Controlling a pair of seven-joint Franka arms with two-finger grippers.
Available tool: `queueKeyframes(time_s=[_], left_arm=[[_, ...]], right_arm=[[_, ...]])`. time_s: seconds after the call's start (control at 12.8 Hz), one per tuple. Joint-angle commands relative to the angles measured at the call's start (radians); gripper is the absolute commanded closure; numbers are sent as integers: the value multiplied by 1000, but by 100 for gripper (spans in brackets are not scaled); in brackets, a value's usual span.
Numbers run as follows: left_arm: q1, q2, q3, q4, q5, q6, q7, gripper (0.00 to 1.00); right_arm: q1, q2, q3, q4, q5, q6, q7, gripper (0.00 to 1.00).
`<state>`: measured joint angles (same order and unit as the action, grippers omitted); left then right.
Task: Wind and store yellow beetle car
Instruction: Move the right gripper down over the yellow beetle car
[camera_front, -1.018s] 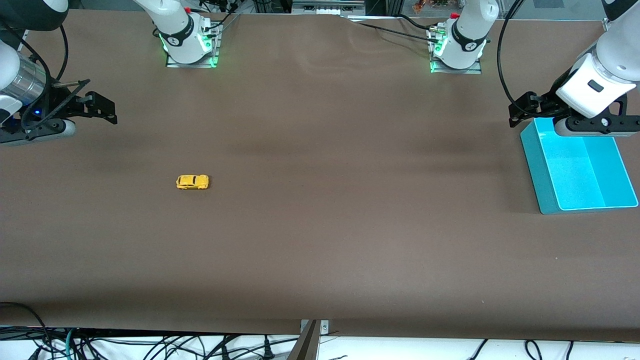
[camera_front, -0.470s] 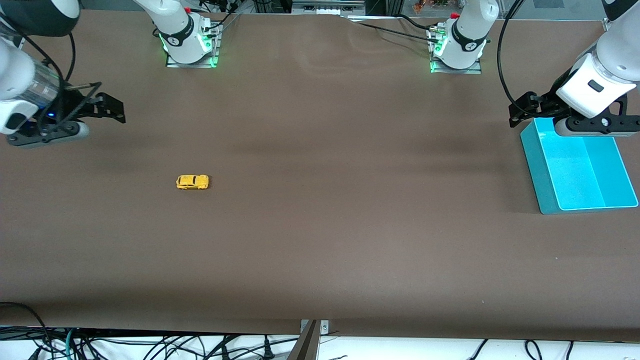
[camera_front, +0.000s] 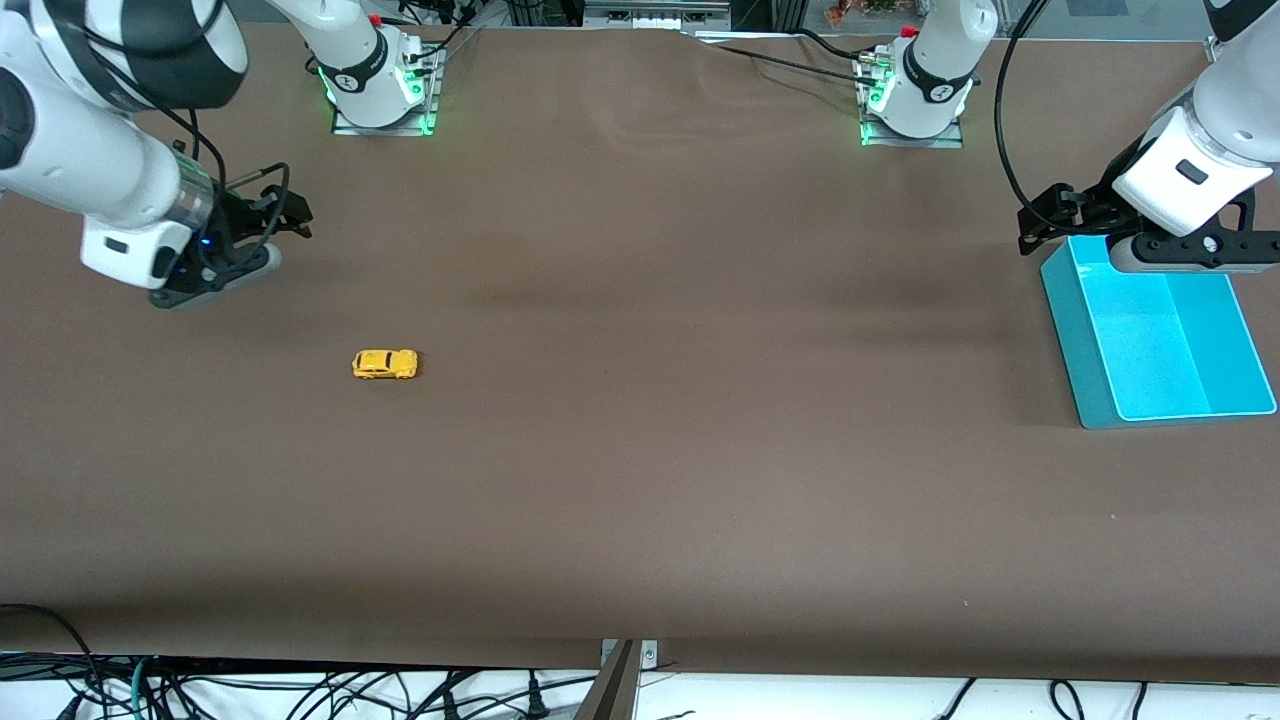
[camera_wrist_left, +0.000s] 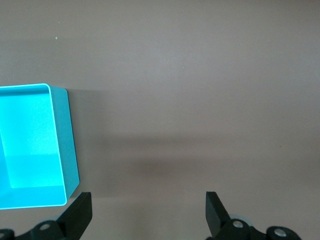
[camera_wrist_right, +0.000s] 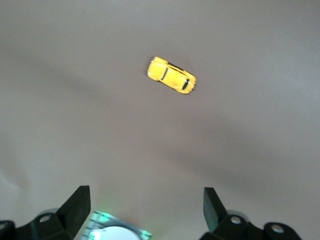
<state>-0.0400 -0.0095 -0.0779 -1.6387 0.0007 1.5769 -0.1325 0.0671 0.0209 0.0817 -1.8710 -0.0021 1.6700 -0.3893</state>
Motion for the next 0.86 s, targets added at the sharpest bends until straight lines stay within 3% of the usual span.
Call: queueKeyframes(time_s=[0.0,0.31,0.78], left_arm=[[-3,8,3,28,12,-23,11,0],[-3,8,3,28,12,-23,11,0],[-3,8,3,28,12,-23,11,0]], right_arm=[[-7,-10,3,-120,-3,132,-262,0],[-9,27,3,-290,-4,420,-619,0],[-9,180,21,-316,-9,681,-934,0]])
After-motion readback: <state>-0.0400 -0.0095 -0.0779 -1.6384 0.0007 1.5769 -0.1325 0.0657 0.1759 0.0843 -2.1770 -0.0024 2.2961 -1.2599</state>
